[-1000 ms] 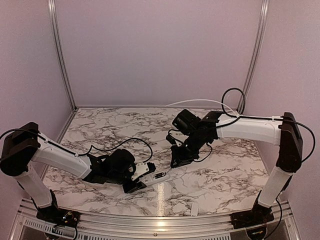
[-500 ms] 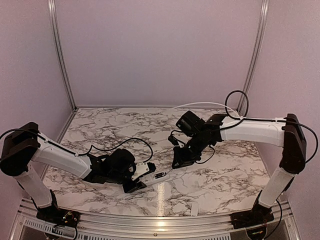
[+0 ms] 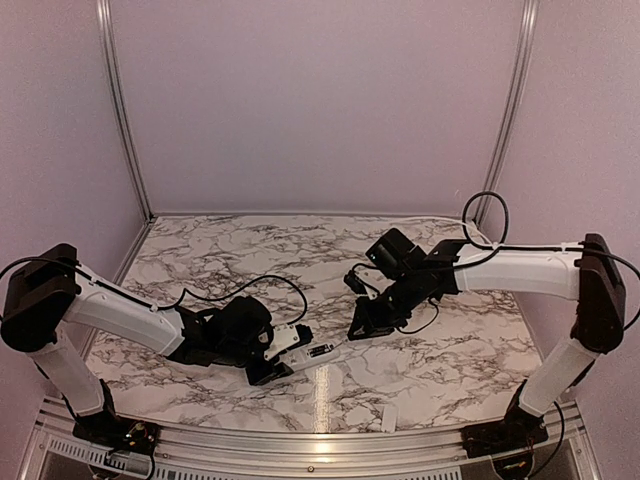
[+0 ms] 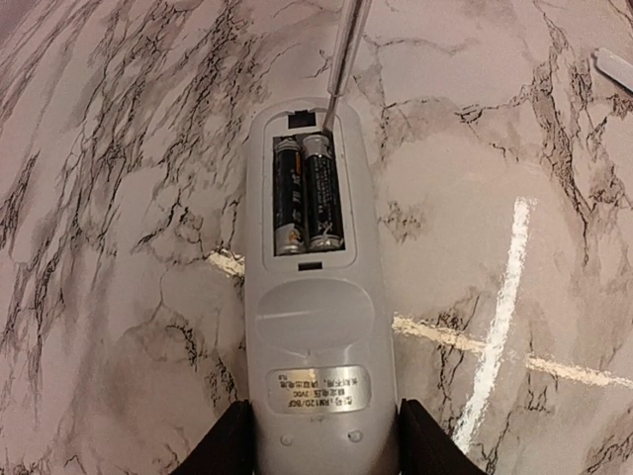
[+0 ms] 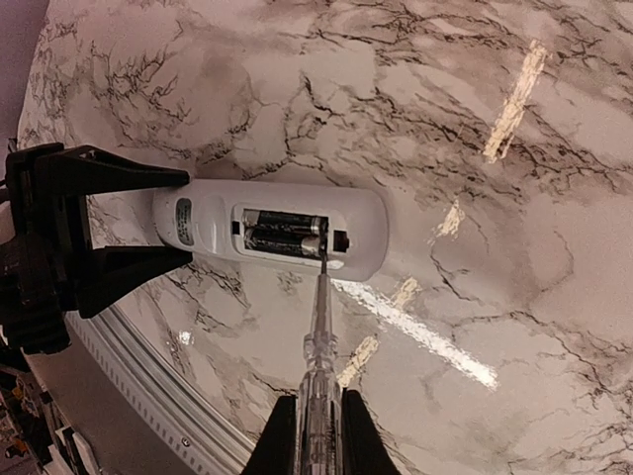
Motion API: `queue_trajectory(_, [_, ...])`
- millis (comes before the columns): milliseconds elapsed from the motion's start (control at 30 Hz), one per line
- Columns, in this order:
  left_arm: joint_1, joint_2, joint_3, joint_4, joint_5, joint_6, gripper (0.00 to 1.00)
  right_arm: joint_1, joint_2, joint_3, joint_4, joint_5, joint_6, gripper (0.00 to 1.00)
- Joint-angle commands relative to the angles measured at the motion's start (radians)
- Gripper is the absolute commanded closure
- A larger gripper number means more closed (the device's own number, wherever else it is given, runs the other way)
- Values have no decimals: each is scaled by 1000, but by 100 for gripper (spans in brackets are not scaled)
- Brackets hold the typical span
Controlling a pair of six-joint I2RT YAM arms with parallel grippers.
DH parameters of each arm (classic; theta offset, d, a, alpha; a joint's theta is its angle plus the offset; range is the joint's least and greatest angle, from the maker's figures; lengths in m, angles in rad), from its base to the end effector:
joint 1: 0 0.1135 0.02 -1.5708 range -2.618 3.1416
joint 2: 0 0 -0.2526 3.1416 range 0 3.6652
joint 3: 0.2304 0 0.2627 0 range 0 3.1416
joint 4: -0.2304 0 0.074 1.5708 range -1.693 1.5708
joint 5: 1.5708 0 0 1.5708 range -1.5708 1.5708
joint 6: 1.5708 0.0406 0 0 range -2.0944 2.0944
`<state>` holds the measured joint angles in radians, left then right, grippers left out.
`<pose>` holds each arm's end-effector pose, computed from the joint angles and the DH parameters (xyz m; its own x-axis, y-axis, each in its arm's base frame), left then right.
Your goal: Unload the batteries from the remote control
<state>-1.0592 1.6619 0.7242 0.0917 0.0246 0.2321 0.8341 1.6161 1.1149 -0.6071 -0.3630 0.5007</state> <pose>0.1551 -0.2783 0.1086 -0.1543 0.7446 -0.6494 0.9404 0.3123 0.1346 0.2141 0.2575 0.1954 -0.9109 -0.3363 -0.2389 -0.4122 0.7662 0.4930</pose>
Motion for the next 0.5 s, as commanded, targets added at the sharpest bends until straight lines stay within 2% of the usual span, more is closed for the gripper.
queue_trajectory(0, [-4, 6, 33, 19, 9, 16, 100, 8, -2, -33, 44, -69, 0, 100])
queue_trajectory(467, [-4, -36, 4, 8, 8, 43, 100, 7, 14, -35, 57, -90, -6, 100])
